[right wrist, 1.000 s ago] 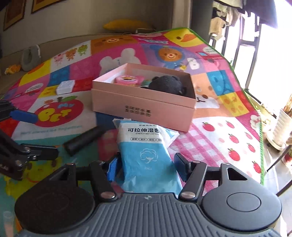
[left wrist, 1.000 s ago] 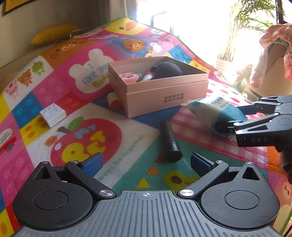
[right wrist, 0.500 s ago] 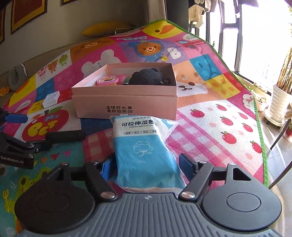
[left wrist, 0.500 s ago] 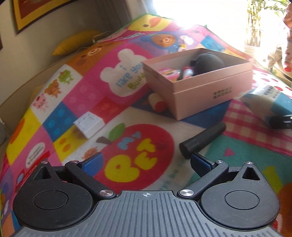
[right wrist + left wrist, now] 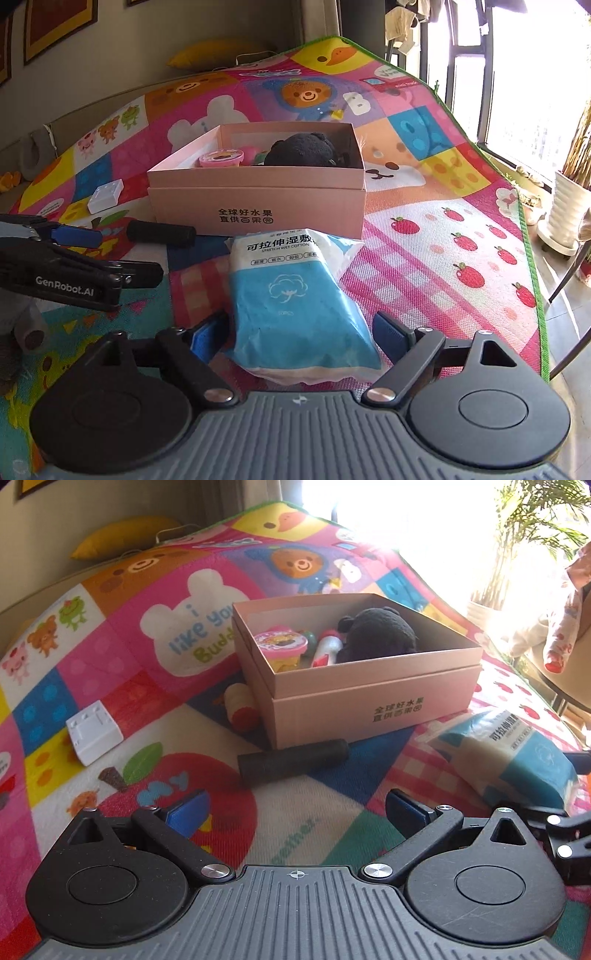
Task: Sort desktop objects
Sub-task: 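Grasp the black cylinder with the left tool while the right tool holds the wipes pack, then carry the black cylinder into the pink box with the left tool while the right tool lifts the wipes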
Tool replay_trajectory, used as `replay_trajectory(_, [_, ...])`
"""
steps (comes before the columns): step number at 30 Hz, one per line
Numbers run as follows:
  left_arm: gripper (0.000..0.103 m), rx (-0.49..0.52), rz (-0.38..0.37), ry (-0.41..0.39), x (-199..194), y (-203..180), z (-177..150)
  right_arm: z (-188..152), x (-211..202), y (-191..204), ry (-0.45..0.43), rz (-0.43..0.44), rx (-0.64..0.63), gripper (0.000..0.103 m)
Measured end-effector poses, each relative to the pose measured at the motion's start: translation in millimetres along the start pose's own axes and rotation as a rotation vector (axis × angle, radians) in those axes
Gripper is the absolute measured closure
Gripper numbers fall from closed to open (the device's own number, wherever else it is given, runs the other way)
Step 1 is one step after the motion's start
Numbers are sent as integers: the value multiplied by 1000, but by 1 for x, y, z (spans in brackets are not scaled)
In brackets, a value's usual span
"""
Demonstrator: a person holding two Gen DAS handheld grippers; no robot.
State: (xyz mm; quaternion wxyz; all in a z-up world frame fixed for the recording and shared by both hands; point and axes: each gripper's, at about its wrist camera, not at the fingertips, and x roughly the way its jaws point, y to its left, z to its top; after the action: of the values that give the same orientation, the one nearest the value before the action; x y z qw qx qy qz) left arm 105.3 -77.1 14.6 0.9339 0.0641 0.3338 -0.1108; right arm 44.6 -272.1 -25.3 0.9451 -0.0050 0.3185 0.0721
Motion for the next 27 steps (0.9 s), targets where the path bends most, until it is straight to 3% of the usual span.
replay_trajectory(3, [0, -30, 44, 8, 12, 2, 9, 0, 0, -2, 1, 7, 14, 16])
replay_trajectory(10, [1, -73, 51, 1, 20, -6, 21, -1, -1, -6, -12, 12, 37, 15])
replay_trajectory(12, [12, -53, 52, -2, 21, -12, 22, -1, -2, -5, -16, 10, 33, 15])
replay_trajectory(13, [23, -47, 63, 1, 22, -13, 23, -1, -2, -5, -17, 9, 32, 15])
replay_trajectory(17, [22, -61, 55, 4, 24, -8, 22, -1, -2, -4, -21, 3, 31, 14])
replay_trajectory(27, [22, -20, -12, 26, -38, 2, -17, 5, -2, 4, -15, -20, -30, 14])
